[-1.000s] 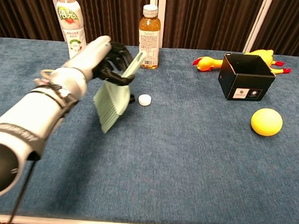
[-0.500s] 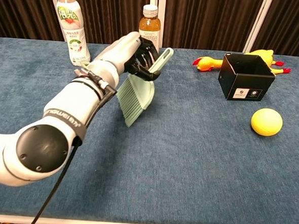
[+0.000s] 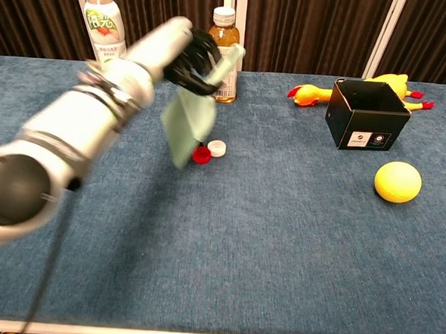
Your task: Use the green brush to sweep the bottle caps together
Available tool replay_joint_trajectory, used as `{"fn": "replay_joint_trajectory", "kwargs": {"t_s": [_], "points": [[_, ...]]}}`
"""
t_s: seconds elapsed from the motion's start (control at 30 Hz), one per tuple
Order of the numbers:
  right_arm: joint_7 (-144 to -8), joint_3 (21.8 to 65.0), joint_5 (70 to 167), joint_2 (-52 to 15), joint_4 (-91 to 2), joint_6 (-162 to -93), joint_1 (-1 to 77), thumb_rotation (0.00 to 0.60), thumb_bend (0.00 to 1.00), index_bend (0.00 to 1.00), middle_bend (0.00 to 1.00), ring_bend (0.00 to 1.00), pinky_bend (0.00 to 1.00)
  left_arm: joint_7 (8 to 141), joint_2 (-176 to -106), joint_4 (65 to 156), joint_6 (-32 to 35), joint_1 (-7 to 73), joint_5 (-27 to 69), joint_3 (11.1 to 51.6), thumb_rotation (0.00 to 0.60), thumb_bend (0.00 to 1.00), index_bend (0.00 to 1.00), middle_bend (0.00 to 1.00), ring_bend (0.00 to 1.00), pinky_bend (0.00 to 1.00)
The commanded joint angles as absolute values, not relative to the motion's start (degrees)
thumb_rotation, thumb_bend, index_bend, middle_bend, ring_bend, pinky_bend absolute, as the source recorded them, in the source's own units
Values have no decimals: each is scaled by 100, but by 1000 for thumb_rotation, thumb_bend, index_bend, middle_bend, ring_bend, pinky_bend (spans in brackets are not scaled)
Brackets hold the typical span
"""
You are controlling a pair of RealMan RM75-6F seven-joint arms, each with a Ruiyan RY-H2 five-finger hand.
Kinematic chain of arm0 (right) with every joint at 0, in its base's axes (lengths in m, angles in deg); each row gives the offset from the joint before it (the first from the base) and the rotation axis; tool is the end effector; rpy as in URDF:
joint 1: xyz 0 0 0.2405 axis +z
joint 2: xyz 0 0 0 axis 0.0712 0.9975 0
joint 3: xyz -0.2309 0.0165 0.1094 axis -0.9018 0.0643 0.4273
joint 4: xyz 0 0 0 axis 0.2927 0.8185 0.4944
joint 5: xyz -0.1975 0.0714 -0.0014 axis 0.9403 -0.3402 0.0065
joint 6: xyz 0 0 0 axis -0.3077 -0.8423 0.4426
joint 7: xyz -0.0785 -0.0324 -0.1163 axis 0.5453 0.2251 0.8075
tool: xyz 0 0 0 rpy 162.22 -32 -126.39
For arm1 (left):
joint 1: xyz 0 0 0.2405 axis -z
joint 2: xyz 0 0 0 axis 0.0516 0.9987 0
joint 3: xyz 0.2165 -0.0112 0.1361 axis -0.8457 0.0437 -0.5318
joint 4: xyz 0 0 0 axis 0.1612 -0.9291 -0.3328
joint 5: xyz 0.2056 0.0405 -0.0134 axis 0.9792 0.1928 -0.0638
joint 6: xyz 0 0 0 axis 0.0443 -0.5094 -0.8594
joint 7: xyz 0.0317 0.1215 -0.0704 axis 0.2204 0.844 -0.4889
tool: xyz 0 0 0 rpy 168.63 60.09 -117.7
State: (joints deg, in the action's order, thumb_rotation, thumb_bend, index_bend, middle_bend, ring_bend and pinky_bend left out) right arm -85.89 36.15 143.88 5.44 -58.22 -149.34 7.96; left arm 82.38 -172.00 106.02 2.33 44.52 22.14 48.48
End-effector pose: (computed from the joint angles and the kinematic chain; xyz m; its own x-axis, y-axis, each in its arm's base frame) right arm -0.3284 -0.1775 0.1945 0.3627 0.0065 0.9319 -0.9316 -0.0219 0.3627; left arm -0.0632 0.3676 -0.0754 -0.0610 0.1471 0.9872 0.9702 -0.2235 0.0932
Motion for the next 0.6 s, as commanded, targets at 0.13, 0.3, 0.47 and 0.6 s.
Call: {"fn": "replay_joint_trajectory", "kwargs": {"t_s": [0.13, 0.3, 0.47, 0.6], "points": [[-8568, 3616, 14403, 512, -5819, -14891, 831, 600, 252, 0, 0, 0, 0, 8340, -14898, 11854, 837, 3723, 3089, 3706, 600, 417, 481, 519, 374, 288], [-8555, 3610, 14468, 467, -5817, -14861, 880, 600, 252, 0, 0, 0, 0, 8372, -14198, 11941, 1239, 3685, 3755, 3008, 600, 417, 474, 500, 350, 245], [-8474, 3614, 14474, 473, -5876, -14870, 888, 600, 253, 0, 0, 0, 0, 8412, -14183, 11962, 1498, 3675, 3808, 2704, 600, 411, 459, 490, 347, 203], [-8416, 3594, 14504, 493, -5925, -14920, 860, 600, 253, 0, 0, 0, 0, 8605, -14356, 11881, 1593, 3722, 3768, 2635, 600, 401, 433, 452, 347, 204]]}}
